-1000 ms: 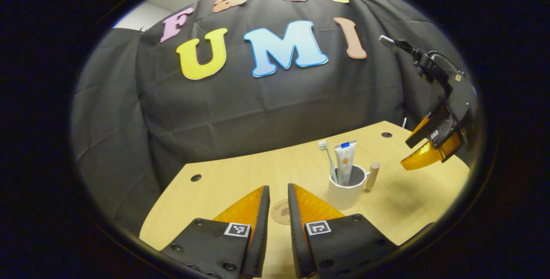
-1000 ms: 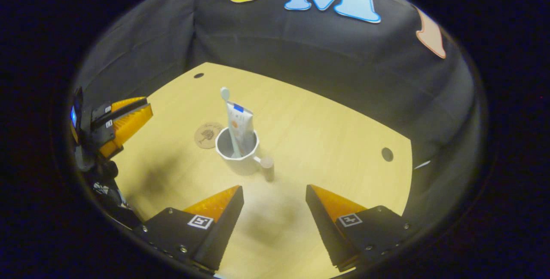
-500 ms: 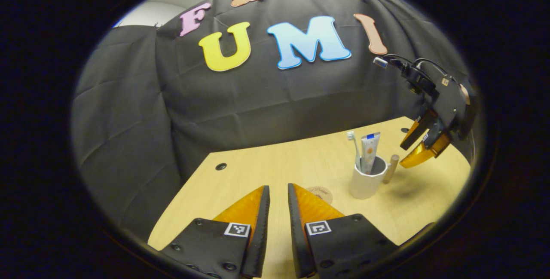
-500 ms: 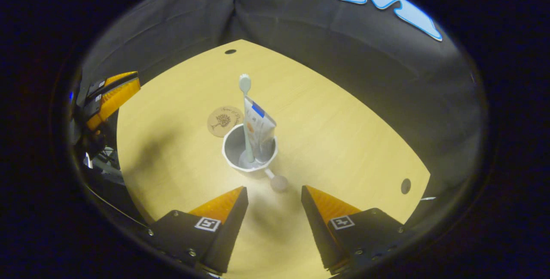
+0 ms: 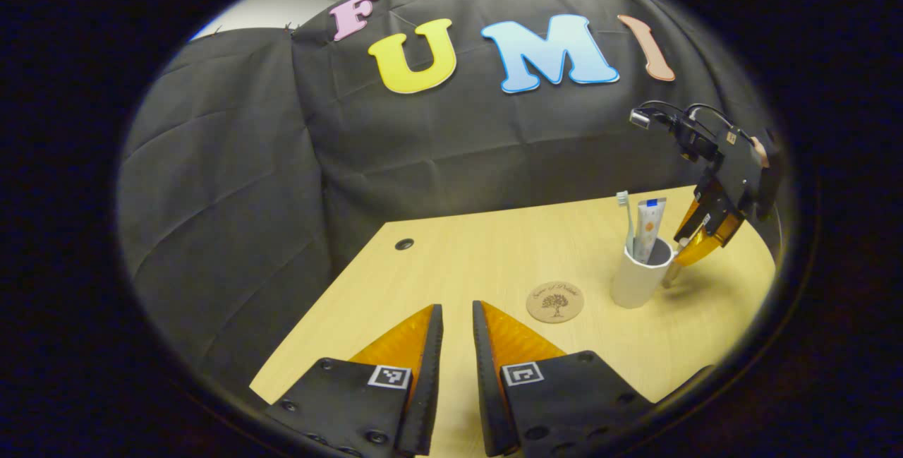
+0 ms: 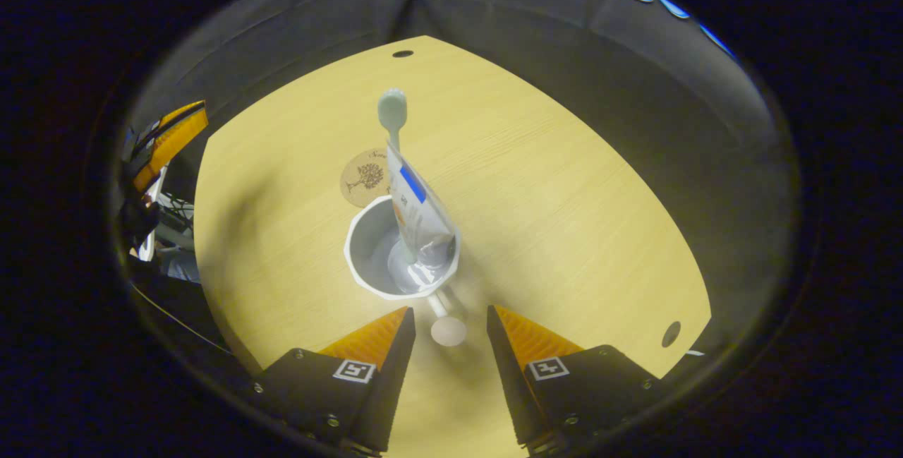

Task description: Put the toothbrush and toothpaste on the desktop into the cup, then pick up the cup and place it on the coaster on the desktop.

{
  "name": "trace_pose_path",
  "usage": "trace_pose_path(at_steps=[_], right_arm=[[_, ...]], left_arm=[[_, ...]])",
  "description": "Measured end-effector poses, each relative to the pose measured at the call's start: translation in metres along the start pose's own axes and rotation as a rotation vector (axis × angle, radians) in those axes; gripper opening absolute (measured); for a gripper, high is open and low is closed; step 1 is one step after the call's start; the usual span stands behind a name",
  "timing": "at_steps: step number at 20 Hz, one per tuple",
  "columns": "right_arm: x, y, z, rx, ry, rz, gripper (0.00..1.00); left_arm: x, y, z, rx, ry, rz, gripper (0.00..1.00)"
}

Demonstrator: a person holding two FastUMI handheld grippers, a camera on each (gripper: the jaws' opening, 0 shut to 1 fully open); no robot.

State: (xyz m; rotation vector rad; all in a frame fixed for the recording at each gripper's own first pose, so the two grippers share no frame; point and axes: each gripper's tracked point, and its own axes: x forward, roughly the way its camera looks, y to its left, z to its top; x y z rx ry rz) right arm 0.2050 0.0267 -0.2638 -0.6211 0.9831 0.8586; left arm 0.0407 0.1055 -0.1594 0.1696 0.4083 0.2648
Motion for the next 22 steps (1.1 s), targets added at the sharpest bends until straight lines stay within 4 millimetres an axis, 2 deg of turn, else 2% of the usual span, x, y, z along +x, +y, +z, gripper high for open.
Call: trace_pose_path(at_steps=[1, 2, 3, 4, 5, 6, 7, 9, 10, 11, 12, 15, 22], right_arm=[[0.006, 0.0, -0.001, -0.01, 0.012, 0.01, 0.63], [0.01, 0.002, -0.001, -0.018, 0.02, 0.025, 0.63], [0.017, 0.003, -0.001, -0.031, 0.02, 0.009, 0.63], [0.022, 0.005, -0.002, -0.033, 0.027, 0.02, 0.47], [0.021, 0.008, -0.004, -0.03, 0.035, 0.037, 0.37], [0.023, 0.009, -0.006, -0.031, 0.047, 0.047, 0.37], [0.029, 0.01, -0.008, -0.036, 0.059, 0.053, 0.39], [0.035, 0.012, -0.007, -0.052, 0.06, 0.065, 0.39], [0.047, 0.005, -0.007, -0.064, 0.046, 0.029, 0.39], [0.034, 0.009, -0.005, -0.061, 0.05, 0.044, 0.26], [0.035, 0.01, -0.005, -0.059, 0.047, 0.051, 0.29], [0.037, 0.011, -0.007, -0.067, 0.048, 0.051, 0.23], [0.037, 0.013, -0.013, -0.053, 0.024, 0.009, 0.18]], left_arm=[[-0.002, 0.003, -0.002, -0.003, 0.009, 0.012, 0.38], [-0.003, 0.007, -0.005, -0.006, 0.017, 0.025, 0.33], [-0.005, 0.01, -0.006, -0.007, 0.023, 0.037, 0.38], [-0.007, 0.013, -0.007, -0.008, 0.027, 0.049, 0.33], [-0.01, 0.015, -0.008, -0.01, 0.031, 0.06, 0.33], [-0.013, 0.022, -0.008, -0.013, 0.037, 0.069, 0.38], [-0.014, 0.024, -0.01, -0.015, 0.045, 0.078, 0.33], [-0.016, 0.028, -0.016, -0.019, 0.057, 0.096, 0.33], [-0.017, 0.03, -0.018, -0.021, 0.063, 0.104, 0.33], [-0.02, 0.03, -0.021, -0.023, 0.068, 0.111, 0.33], [-0.022, 0.031, -0.021, -0.026, 0.072, 0.116, 0.33], [-0.019, 0.03, -0.021, -0.026, 0.074, 0.121, 0.33], [-0.014, 0.015, -0.013, -0.016, 0.054, 0.091, 0.33]])
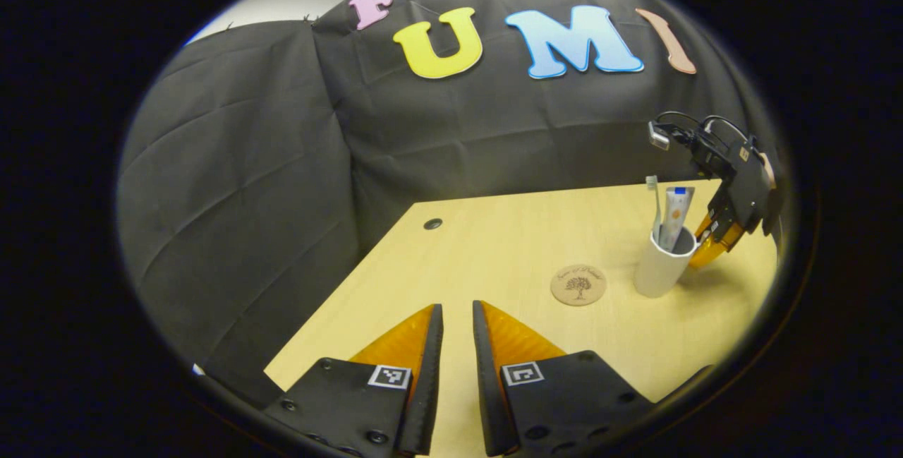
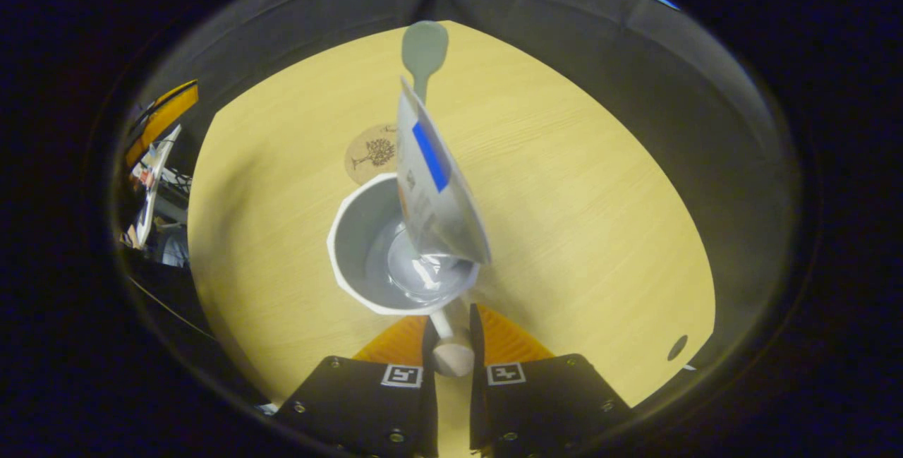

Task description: Put the toothbrush and toothpaste on the desktop into the cup, then pick up the cup and place it on the coaster on the desktop.

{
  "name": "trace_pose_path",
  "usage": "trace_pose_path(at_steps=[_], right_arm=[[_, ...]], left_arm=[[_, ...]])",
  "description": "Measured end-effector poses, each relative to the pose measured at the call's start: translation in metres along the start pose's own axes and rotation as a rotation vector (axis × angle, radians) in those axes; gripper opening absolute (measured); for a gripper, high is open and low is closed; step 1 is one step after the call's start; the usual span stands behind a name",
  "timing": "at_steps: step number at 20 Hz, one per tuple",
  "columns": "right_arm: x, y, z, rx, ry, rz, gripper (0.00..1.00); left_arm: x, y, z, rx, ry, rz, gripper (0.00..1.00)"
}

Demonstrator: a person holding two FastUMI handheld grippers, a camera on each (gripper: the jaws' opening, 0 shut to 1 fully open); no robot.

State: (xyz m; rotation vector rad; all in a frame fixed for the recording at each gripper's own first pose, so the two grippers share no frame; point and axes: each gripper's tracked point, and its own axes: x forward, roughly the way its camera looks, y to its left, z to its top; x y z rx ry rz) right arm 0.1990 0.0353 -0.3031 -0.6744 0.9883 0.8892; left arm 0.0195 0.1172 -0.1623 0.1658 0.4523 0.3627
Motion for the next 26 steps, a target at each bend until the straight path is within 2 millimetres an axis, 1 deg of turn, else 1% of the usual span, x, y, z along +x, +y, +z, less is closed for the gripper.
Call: trace_pose_path(at_steps=[2, 5, 7, 9, 10, 11, 12, 16, 17, 18, 20, 21, 23, 24, 26], right_arm=[[-0.006, 0.004, -0.007, 0.018, 0.002, -0.013, 0.18], [-0.009, 0.011, -0.009, 0.036, -0.002, -0.014, 0.18], [-0.013, 0.014, -0.006, 0.038, -0.009, -0.021, 0.18], [-0.02, 0.017, 0.001, 0.04, -0.022, -0.024, 0.18], [-0.023, 0.02, 0.006, 0.047, -0.03, -0.02, 0.18], [-0.025, 0.025, 0.013, 0.055, -0.039, -0.017, 0.18], [-0.025, 0.028, 0.021, 0.058, -0.045, -0.015, 0.18], [-0.022, 0.034, 0.049, 0.056, -0.063, -0.024, 0.18], [-0.019, 0.036, 0.058, 0.054, -0.068, -0.025, 0.18], [-0.017, 0.038, 0.067, 0.057, -0.075, -0.024, 0.18], [-0.011, 0.042, 0.083, 0.068, -0.084, -0.02, 0.18], [-0.008, 0.043, 0.089, 0.066, -0.084, -0.023, 0.18], [-0.003, 0.049, 0.102, 0.062, -0.085, -0.02, 0.18], [0.0, 0.051, 0.109, 0.061, -0.087, -0.013, 0.18], [0.005, 0.057, 0.119, 0.054, -0.085, -0.009, 0.18]], left_arm=[[-0.002, -0.002, 0.0, 0.001, -0.004, -0.007, 0.33], [-0.007, -0.002, 0.001, -0.002, -0.015, -0.009, 0.33], [-0.011, 0.001, -0.001, -0.007, -0.017, -0.006, 0.33], [-0.014, 0.005, -0.004, -0.015, -0.017, -0.002, 0.33], [-0.017, 0.007, -0.005, -0.019, -0.015, 0.002, 0.33], [-0.02, 0.011, -0.008, -0.021, -0.015, 0.006, 0.38], [-0.022, 0.014, -0.009, -0.024, -0.016, 0.012, 0.33], [-0.031, 0.036, -0.015, -0.034, -0.017, 0.044, 0.33], [-0.035, 0.043, -0.017, -0.039, -0.014, 0.054, 0.38], [-0.038, 0.05, -0.02, -0.044, -0.01, 0.067, 0.33], [-0.042, 0.067, -0.028, -0.055, 0.001, 0.094, 0.33], [-0.045, 0.074, -0.032, -0.061, 0.007, 0.108, 0.38], [-0.047, 0.088, -0.036, -0.072, 0.017, 0.132, 0.38], [-0.049, 0.095, -0.039, -0.078, 0.02, 0.145, 0.33], [-0.051, 0.106, -0.043, -0.086, 0.029, 0.164, 0.33]])
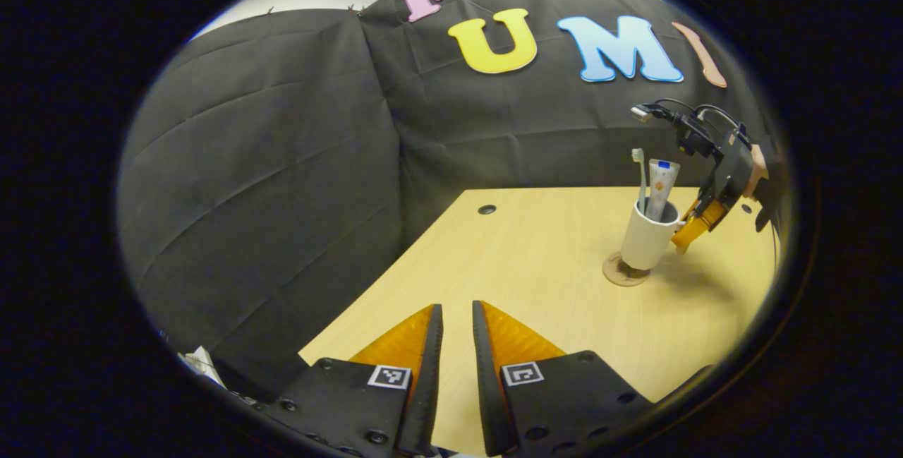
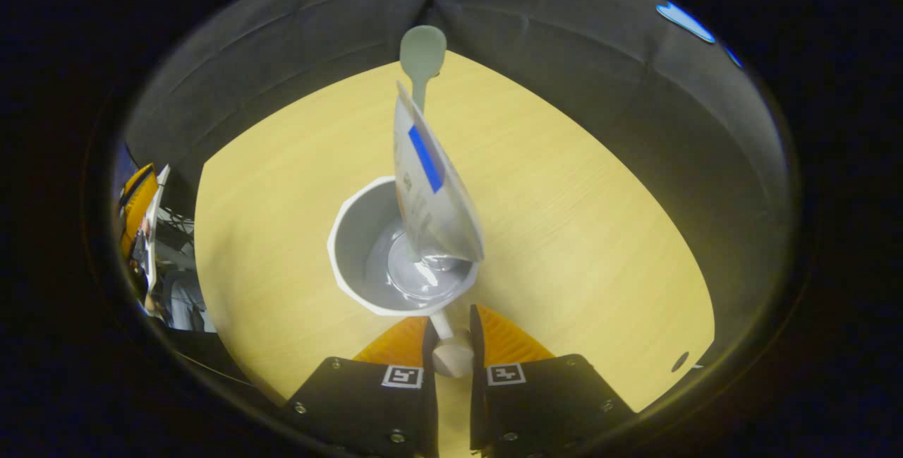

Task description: Put the toothbrush and toothpaste on the desktop into the cup, then pick up the cup and place it on the coaster on the desktop.

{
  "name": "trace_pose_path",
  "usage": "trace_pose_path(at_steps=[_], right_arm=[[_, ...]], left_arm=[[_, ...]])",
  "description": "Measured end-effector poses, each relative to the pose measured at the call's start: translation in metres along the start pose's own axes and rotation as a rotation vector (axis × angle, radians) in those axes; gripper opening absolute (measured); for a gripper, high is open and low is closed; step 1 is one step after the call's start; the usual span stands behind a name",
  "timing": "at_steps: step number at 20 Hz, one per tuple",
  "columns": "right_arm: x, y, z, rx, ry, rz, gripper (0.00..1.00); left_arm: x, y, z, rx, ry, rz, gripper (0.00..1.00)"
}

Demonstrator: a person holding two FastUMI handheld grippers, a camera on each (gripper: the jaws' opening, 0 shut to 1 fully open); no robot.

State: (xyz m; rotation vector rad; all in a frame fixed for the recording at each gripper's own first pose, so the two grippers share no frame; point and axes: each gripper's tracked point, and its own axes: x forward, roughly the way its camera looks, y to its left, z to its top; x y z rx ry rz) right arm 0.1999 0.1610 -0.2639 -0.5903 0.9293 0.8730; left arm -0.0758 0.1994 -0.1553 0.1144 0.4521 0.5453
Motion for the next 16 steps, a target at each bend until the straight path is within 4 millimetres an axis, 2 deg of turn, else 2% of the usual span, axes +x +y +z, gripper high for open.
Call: trace_pose_path(at_steps=[4, 7, 10, 13, 16], right_arm=[[0.008, 0.002, -0.001, -0.012, 0.028, -0.011, 0.18], [0.016, 0.008, -0.001, -0.033, 0.053, -0.028, 0.18], [0.02, 0.017, 0.0, -0.039, 0.065, -0.037, 0.18], [0.022, 0.014, -0.003, -0.033, 0.064, -0.036, 0.18], [0.021, 0.02, -0.003, -0.012, 0.049, -0.041, 0.25]], left_arm=[[-0.001, 0.014, -0.003, -0.01, 0.007, 0.019, 0.33], [0.003, 0.015, -0.001, -0.012, 0.004, 0.021, 0.33], [0.009, 0.012, -0.002, -0.011, 0.006, 0.005, 0.33], [0.014, -0.001, 0.002, -0.009, -0.001, -0.022, 0.33], [0.017, -0.012, 0.007, 0.002, -0.012, -0.041, 0.33]])
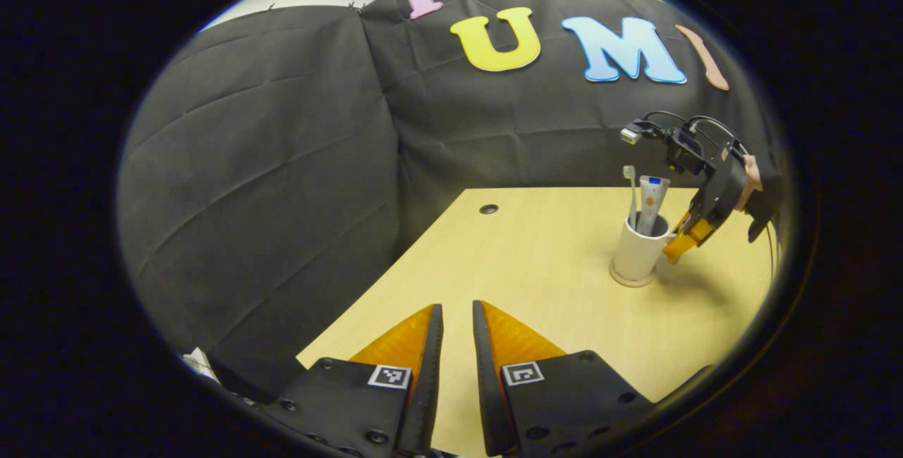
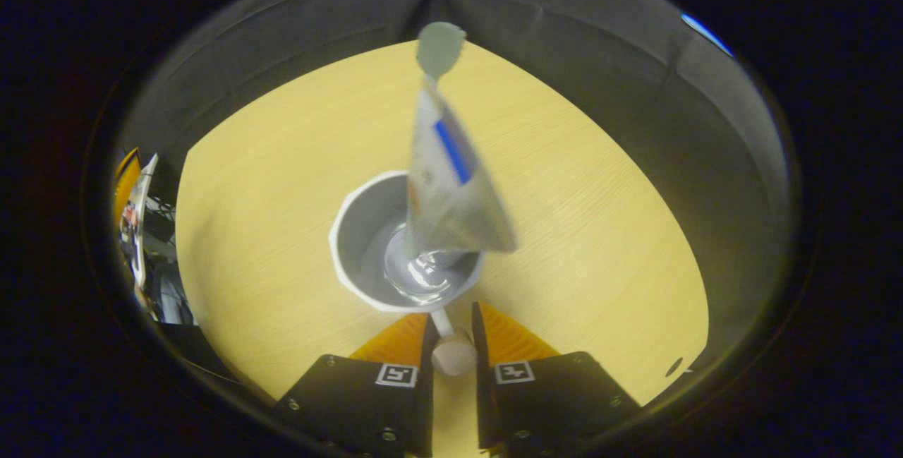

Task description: Put the toothbrush and toothpaste on the desktop into the cup, then pick up the cup and place it on the coaster on the desktop.

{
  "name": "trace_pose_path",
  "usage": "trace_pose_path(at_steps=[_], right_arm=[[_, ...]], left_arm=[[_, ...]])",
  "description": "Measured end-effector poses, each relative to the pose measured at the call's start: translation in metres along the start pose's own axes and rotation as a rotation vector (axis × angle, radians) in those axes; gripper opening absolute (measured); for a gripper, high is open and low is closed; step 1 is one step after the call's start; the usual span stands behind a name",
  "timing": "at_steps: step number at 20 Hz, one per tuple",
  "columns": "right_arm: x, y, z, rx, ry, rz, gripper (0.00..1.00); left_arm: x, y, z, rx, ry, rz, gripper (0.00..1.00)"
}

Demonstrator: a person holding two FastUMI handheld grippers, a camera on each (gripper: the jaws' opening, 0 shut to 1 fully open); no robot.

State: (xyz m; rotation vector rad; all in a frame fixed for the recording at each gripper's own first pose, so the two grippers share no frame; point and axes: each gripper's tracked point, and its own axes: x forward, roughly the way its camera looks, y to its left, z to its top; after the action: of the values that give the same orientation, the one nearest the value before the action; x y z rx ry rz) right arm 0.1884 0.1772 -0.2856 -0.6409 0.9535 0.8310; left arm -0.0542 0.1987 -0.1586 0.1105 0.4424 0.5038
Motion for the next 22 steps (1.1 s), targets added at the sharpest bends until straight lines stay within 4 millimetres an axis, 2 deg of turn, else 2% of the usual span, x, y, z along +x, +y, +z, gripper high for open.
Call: trace_pose_path(at_steps=[3, 7, 8, 9, 10, 14, 15, 16, 17, 19, 20, 21, 22], right_arm=[[-0.003, -0.003, -0.003, -0.007, -0.009, -0.014, 0.28], [-0.021, -0.002, -0.007, 0.025, -0.047, -0.03, 0.28], [-0.028, -0.002, -0.009, 0.036, -0.062, -0.033, 0.21], [-0.035, -0.001, -0.012, 0.048, -0.076, -0.037, 0.21], [-0.044, 0.0, -0.014, 0.064, -0.094, -0.044, 0.27], [-0.083, 0.005, -0.026, 0.124, -0.168, -0.068, 0.25], [-0.093, 0.005, -0.03, 0.13, -0.185, -0.088, 0.25], [-0.105, 0.005, -0.032, 0.14, -0.206, -0.106, 0.25], [-0.117, 0.006, -0.033, 0.153, -0.233, -0.131, 0.25], [-0.144, 0.008, -0.03, 0.186, -0.312, -0.197, 0.25], [-0.16, 0.01, -0.027, 0.208, -0.357, -0.225, 0.25], [-0.172, 0.014, -0.023, 0.232, -0.404, -0.245, 0.25], [-0.185, 0.018, -0.02, 0.256, -0.445, -0.261, 0.25]], left_arm=[[0.0, -0.007, 0.007, 0.015, -0.016, -0.015, 0.33], [-0.001, -0.02, 0.015, 0.032, -0.039, -0.049, 0.33], [-0.002, -0.024, 0.019, 0.039, -0.048, -0.059, 0.33], [-0.002, -0.029, 0.023, 0.047, -0.059, -0.069, 0.33], [-0.003, -0.033, 0.027, 0.055, -0.07, -0.081, 0.33], [-0.008, -0.058, 0.051, 0.085, -0.133, -0.149, 0.33], [-0.01, -0.065, 0.059, 0.091, -0.152, -0.17, 0.38], [-0.013, -0.073, 0.067, 0.094, -0.171, -0.192, 0.33], [-0.017, -0.08, 0.077, 0.096, -0.19, -0.215, 0.33], [-0.024, -0.094, 0.097, 0.092, -0.234, -0.255, 0.33], [-0.028, -0.1, 0.108, 0.093, -0.255, -0.27, 0.38], [-0.032, -0.106, 0.119, 0.097, -0.274, -0.284, 0.33], [-0.035, -0.113, 0.128, 0.099, -0.291, -0.3, 0.33]])
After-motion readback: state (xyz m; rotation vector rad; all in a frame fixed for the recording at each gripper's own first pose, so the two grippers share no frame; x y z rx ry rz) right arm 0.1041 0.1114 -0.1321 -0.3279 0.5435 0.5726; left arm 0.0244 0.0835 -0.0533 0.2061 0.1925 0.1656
